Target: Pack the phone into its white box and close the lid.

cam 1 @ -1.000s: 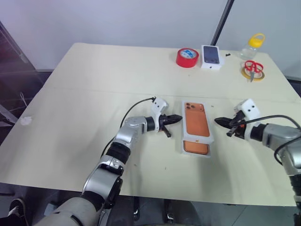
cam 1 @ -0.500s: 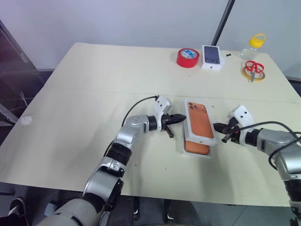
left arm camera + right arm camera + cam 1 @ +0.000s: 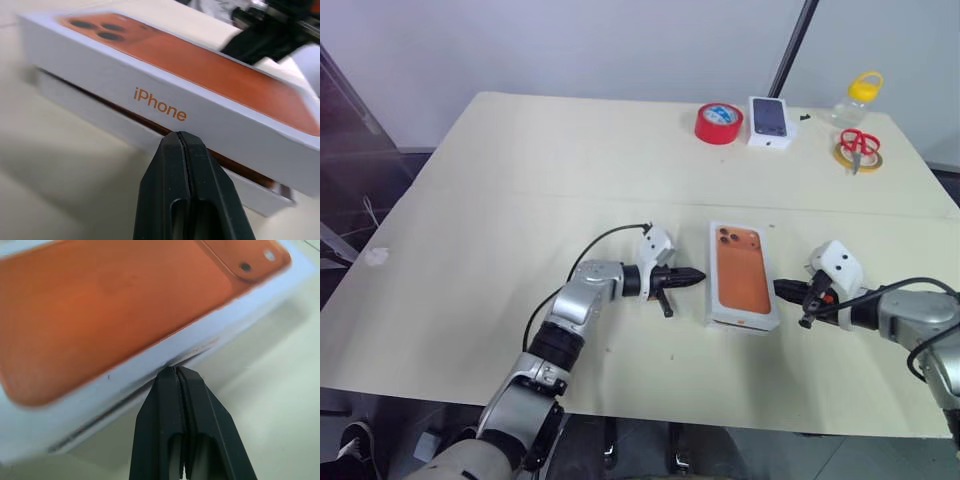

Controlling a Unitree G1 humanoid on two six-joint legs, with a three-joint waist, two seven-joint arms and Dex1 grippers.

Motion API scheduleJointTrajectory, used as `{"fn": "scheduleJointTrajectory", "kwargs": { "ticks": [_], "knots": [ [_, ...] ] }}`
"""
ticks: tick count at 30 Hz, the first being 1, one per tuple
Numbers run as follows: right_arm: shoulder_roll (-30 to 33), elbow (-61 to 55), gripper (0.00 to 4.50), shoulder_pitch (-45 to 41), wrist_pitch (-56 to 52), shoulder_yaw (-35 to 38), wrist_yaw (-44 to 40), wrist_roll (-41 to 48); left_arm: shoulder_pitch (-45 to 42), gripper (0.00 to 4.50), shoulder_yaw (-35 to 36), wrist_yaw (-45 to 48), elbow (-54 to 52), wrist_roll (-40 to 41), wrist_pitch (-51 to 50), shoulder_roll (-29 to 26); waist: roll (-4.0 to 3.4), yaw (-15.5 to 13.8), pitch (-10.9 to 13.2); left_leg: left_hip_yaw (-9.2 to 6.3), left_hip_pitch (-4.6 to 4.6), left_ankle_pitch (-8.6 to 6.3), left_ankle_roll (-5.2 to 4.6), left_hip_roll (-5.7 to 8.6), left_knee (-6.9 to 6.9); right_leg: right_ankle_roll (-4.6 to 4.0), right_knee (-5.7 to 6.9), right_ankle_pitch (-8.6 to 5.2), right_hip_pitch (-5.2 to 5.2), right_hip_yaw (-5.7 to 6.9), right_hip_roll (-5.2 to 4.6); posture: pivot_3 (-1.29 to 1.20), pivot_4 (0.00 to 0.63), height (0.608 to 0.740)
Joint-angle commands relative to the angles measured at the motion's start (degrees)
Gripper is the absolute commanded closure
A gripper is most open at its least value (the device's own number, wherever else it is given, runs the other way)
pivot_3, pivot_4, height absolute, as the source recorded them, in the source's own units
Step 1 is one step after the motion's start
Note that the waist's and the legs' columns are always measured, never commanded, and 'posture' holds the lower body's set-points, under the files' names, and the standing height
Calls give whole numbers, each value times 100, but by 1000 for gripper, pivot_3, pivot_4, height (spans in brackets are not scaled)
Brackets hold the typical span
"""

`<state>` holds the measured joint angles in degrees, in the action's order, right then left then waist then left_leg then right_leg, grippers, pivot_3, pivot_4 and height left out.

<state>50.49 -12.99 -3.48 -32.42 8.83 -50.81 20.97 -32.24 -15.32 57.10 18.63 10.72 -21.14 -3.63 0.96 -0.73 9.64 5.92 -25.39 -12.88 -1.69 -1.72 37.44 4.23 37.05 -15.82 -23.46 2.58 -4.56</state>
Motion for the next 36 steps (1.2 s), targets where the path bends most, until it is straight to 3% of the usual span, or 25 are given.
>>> {"fn": "scheduleJointTrajectory", "kwargs": {
  "ticks": [1,36],
  "knots": [
    [-3,-188,4440,-14,148,26,-106,57,25,4500,-252,79,-403,131,-142,130,0,1,0,0,0,0,0,0,0,-1,1,-1,0,0,0,0,150,735],
    [-245,49,4440,-123,113,3,151,-156,-347,4500,204,-599,381,53,193,270,-1,1,-1,0,0,0,0,1,4,16,4,9,2,1,3,0,150,735]
  ]
}}
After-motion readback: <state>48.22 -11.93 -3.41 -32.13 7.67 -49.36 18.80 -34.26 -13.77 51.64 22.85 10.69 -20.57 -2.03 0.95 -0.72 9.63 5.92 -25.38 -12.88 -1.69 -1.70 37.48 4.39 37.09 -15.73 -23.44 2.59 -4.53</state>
